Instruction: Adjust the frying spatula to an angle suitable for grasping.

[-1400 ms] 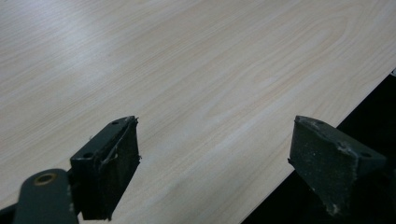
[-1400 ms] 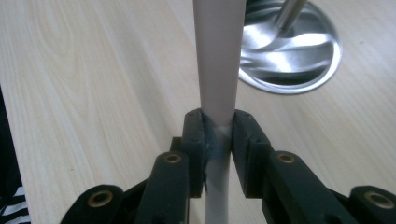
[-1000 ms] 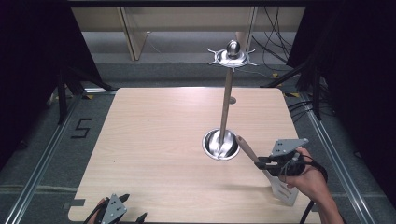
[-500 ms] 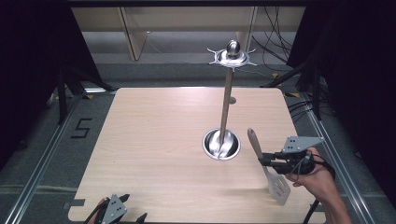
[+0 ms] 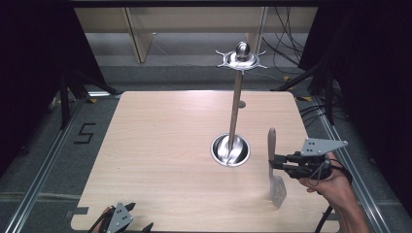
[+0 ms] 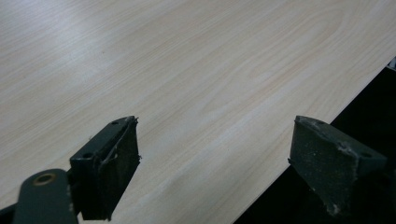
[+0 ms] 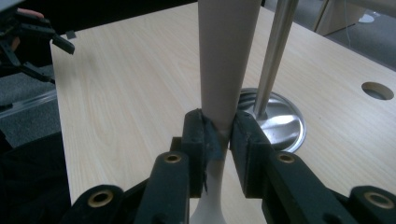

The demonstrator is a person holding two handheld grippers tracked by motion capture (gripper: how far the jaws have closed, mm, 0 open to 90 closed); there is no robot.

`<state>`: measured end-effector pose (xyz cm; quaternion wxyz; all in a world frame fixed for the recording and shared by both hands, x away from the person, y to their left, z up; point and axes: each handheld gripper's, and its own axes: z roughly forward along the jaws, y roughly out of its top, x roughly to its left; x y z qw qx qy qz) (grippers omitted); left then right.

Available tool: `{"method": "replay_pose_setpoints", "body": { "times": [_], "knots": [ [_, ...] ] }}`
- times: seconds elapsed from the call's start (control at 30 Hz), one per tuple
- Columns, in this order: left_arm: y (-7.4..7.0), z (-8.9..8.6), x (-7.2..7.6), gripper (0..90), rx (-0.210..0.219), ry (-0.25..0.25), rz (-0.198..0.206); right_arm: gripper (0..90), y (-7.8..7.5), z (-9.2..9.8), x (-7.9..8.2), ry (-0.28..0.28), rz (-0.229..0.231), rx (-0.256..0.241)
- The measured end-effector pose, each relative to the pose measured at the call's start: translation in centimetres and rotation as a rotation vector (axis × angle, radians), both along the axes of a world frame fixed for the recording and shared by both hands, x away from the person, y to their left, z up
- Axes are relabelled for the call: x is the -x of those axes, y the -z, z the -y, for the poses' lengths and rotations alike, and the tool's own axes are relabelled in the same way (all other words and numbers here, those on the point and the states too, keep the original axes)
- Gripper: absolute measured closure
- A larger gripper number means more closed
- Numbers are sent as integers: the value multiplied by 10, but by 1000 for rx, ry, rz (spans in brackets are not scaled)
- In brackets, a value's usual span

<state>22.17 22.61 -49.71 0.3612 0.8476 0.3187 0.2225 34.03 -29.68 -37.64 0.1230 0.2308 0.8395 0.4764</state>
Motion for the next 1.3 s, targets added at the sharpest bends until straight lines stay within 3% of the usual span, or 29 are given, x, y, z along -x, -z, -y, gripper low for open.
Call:
{"method": "replay_pose_setpoints", "body": {
  "times": [0.03,0.1,0.17,0.23,0.27,0.3,0.37,0.43,0.5,0.53,0.63,0.67,0.7,0.8,0.83,0.93,1.0,1.03,1.13,1.17,1.2,1.3],
  "knots": [
    [0,0,-1,151,-2,3,11,767,0,0,0,7,9,-14],
    [0,3,2,153,70,-48,5,767,-1,0,0,0,18,-23],
    [-1,1,1,153,67,-41,24,767,-3,0,2,8,5,-32],
    [-2,1,2,154,78,-58,14,767,-3,0,0,3,16,-30],
    [-2,-1,0,153,62,-35,24,766,-4,0,0,8,14,-32],
    [-1,0,2,153,79,-58,15,767,-4,0,0,13,16,-32],
    [-2,0,0,153,51,-28,32,767,-8,0,1,9,0,-32],
    [0,4,3,153,104,-62,13,767,-10,0,0,21,17,-47],
    [0,3,2,153,98,-57,22,766,-13,0,0,22,16,-49],
    [-1,2,1,153,73,-40,19,766,-15,0,-1,22,24,-54],
    [0,2,2,153,83,-55,4,766,-19,0,-6,29,39,-65],
    [-1,0,0,153,50,-32,27,766,-22,1,-6,23,29,-56],
    [-1,0,0,153,48,-32,21,766,-23,1,-7,20,21,-65],
    [-1,0,0,153,50,-34,21,766,-25,1,-12,30,47,-75],
    [0,2,2,153,80,-52,12,766,-29,1,-15,35,43,-90],
    [-1,0,0,153,50,-34,25,766,-33,1,-18,25,35,-80],
    [-1,0,0,153,53,-36,23,766,-40,-1,-23,31,57,-82],
    [0,2,1,153,78,-49,13,766,-42,-2,-24,31,55,-90],
    [-1,0,0,153,55,-37,24,766,-46,-3,-27,34,63,-87],
    [0,2,2,153,83,-51,7,766,-50,-3,-30,36,67,-91],
    [-1,1,1,154,73,-47,10,766,-51,-3,-31,31,54,-88],
    [-2,0,0,153,50,-35,28,766,-54,-4,-35,39,82,-106]
  ]
}}
